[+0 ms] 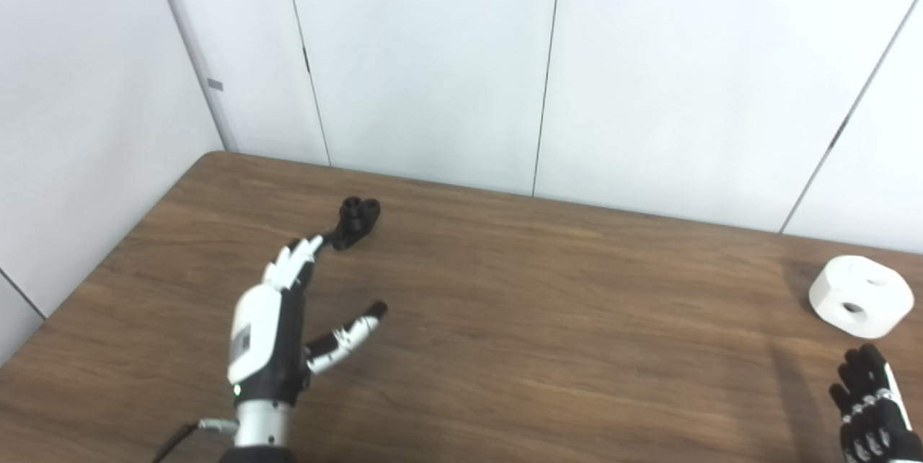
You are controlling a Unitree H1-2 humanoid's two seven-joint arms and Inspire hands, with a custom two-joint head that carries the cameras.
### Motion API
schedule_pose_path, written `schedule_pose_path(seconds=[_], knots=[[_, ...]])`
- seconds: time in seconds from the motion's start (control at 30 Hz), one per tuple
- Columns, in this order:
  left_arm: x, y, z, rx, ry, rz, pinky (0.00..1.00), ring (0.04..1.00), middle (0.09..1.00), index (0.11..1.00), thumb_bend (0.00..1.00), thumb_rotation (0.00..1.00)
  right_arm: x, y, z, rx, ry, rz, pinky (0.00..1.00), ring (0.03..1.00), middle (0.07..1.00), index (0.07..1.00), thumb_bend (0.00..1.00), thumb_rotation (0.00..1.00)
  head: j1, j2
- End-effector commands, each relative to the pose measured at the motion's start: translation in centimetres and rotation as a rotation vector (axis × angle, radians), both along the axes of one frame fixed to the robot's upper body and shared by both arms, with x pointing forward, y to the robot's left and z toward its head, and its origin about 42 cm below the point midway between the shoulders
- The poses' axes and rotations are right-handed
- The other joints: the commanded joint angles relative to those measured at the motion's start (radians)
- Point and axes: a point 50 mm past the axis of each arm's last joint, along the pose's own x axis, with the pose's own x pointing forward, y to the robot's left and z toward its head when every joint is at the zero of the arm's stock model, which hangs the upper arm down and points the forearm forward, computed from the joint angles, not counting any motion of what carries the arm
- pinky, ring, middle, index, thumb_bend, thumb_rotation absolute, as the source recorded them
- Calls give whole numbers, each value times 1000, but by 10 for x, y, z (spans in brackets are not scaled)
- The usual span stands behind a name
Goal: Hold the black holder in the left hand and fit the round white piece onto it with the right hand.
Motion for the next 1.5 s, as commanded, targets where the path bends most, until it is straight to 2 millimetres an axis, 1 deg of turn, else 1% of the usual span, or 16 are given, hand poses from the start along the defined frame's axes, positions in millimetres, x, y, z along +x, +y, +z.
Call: schedule_pose_path(seconds=[0.0, 0.13, 0.17, 0.27, 0.5, 0.6, 0.7, 0.87, 1.03, 1.17, 1.27, 1.37, 1.47], knots=[[7, 7, 16, 39, -52, 20, 974, 977, 934, 876, 752, 388, -33, -5, -44, 29, 181, -44, 1000, 1000, 985, 992, 625, 1000, 1, 2], [19, 14, 24, 63, -48, 37, 961, 969, 935, 869, 765, 395, -32, -4, -45, 34, 185, -40, 1000, 1000, 994, 997, 627, 1000, 2, 3], [23, 16, 24, 70, -47, 42, 973, 968, 935, 865, 771, 396, -32, -3, -45, 34, 185, -40, 1000, 1000, 993, 997, 619, 1000, 3, 4], [35, 21, 24, 84, -43, 64, 998, 964, 935, 865, 782, 407, -31, -2, -46, 34, 183, -39, 1000, 1000, 997, 1000, 606, 1000, 1, 4], [58, 37, 21, 121, -10, 109, 1000, 964, 931, 875, 782, 466, -30, 2, -44, 41, 176, -41, 1000, 1000, 990, 998, 580, 1000, -5, 3], [71, 43, 21, 149, 22, 128, 1000, 959, 921, 869, 780, 488, -30, 3, -44, 41, 175, -39, 1000, 1000, 987, 997, 590, 1000, -7, 2], [84, 44, 22, 164, 39, 144, 991, 957, 911, 858, 774, 458, -31, 3, -45, 42, 177, -44, 1000, 1000, 983, 987, 607, 1000, -6, 3], [103, 46, 19, 192, 52, 165, 985, 952, 900, 843, 779, 435, -31, 3, -44, 39, 177, -42, 1000, 1000, 982, 990, 605, 1000, -5, 6], [120, 47, 18, 178, 77, 173, 997, 961, 910, 845, 781, 401, -31, 4, -44, 41, 178, -41, 1000, 1000, 989, 994, 604, 1000, -13, 9], [135, 48, 17, 170, 116, 172, 993, 965, 917, 846, 787, 393, -32, 6, -43, 41, 177, -50, 1000, 1000, 982, 989, 598, 1000, -13, 10], [145, 47, 16, 173, 140, 173, 983, 963, 916, 842, 797, 407, -32, 6, -43, 40, 177, -51, 1000, 1000, 977, 984, 601, 1000, -11, 10], [153, 47, 15, 143, 152, 172, 978, 961, 916, 840, 810, 423, -32, 6, -44, 41, 177, -49, 1000, 1000, 984, 988, 608, 1000, -17, 11], [157, 47, 15, 122, 155, 174, 962, 956, 910, 832, 819, 413, -33, 7, -44, 43, 174, -55, 1000, 1000, 978, 983, 610, 1000, -19, 10]])
